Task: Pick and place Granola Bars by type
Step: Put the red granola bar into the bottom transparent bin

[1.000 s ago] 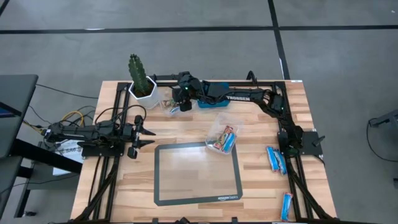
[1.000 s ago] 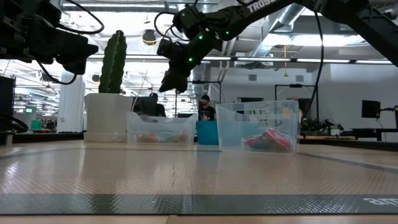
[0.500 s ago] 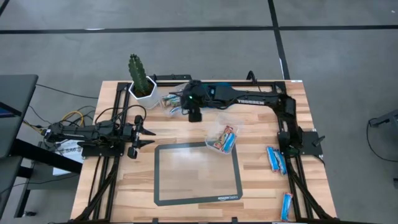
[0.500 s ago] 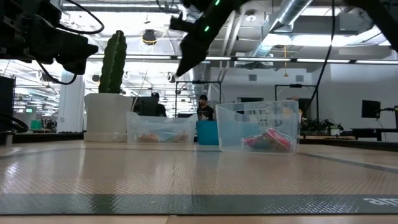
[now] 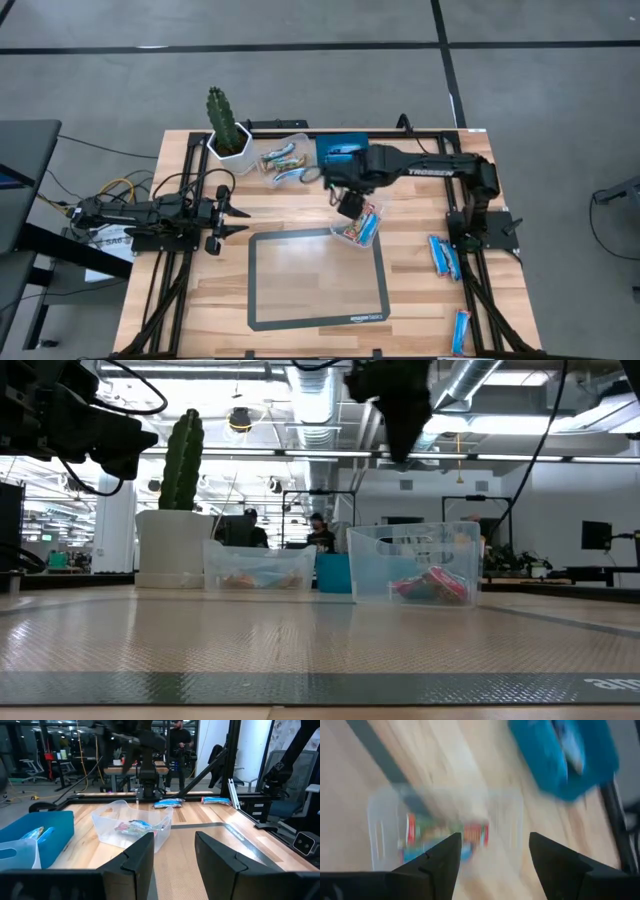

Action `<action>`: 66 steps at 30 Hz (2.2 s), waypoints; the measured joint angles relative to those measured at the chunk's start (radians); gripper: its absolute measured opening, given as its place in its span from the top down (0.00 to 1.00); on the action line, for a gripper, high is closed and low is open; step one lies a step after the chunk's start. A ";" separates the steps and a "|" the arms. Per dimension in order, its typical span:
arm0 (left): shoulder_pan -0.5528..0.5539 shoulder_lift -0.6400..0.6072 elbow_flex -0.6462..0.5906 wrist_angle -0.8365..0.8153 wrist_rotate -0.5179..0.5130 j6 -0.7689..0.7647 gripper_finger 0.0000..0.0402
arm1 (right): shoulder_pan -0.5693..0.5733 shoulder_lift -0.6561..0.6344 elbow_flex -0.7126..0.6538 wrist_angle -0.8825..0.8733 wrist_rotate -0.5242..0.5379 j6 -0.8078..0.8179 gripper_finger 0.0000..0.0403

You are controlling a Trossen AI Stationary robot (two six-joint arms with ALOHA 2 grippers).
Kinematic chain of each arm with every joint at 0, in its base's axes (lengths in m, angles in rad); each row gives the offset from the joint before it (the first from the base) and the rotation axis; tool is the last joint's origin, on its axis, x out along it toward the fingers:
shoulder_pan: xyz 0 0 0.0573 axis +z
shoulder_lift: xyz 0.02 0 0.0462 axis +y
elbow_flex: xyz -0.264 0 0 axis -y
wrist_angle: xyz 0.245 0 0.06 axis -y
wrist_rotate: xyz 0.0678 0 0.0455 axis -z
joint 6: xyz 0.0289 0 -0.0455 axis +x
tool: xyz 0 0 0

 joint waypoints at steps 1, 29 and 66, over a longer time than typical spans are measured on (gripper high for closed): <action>0.000 0.000 0.000 0.000 0.000 -0.004 0.66 | 0.014 -0.003 0.000 -0.047 0.000 0.035 0.44; 0.000 0.000 0.000 0.000 0.000 -0.008 0.66 | 0.173 -0.003 -0.149 -0.110 -0.010 0.216 0.44; 0.000 0.000 0.000 0.000 0.000 -0.002 0.66 | 0.317 -0.259 -0.934 0.093 -0.431 1.125 0.44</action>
